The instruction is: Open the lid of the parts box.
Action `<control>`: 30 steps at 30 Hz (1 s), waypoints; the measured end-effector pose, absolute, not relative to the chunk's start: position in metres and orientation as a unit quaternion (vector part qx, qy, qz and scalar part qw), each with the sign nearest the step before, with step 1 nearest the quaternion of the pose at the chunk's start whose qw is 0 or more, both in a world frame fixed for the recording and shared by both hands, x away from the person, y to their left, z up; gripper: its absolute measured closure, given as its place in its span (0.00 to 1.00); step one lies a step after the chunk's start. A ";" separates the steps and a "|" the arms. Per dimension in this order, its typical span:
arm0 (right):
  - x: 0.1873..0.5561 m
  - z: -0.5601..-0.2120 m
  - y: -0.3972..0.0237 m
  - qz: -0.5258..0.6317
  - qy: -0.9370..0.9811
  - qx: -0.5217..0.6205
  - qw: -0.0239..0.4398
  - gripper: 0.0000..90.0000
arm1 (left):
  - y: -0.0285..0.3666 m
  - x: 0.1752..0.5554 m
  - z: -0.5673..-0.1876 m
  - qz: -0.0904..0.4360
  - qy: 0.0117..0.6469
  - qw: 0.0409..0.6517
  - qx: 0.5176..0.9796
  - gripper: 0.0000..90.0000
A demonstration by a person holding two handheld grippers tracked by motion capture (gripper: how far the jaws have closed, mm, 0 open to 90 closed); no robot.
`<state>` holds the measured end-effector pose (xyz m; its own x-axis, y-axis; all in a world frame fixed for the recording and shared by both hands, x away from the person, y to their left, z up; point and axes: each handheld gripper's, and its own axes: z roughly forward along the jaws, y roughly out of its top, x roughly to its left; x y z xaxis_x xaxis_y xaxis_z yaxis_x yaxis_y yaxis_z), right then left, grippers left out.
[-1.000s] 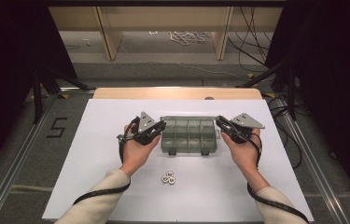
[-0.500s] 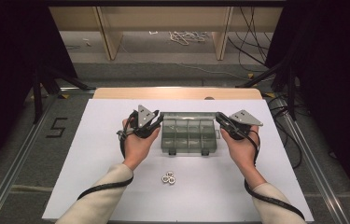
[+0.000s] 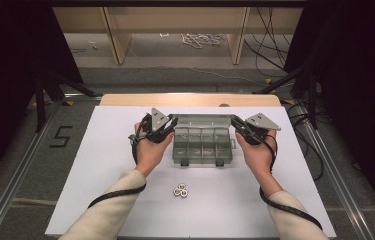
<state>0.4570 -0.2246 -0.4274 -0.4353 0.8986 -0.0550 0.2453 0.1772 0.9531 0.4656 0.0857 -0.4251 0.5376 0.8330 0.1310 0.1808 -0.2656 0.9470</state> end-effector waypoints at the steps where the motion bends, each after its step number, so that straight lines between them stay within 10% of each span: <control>1: 0.457 -0.427 -0.225 0.490 0.691 0.414 0.333 0.91 | 0.085 0.466 -0.425 0.330 0.352 0.496 0.722 0.82; 30: 0.473 -0.424 -0.222 0.494 0.681 0.420 0.341 0.94 | 0.088 0.488 -0.421 0.314 0.397 0.494 0.707 0.95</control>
<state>0.4732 -0.2221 -0.4245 -0.4150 0.9085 -0.0492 0.2350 0.1593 0.9589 0.4878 0.0883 -0.4208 0.4875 0.8716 0.0514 0.2511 -0.1963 0.9478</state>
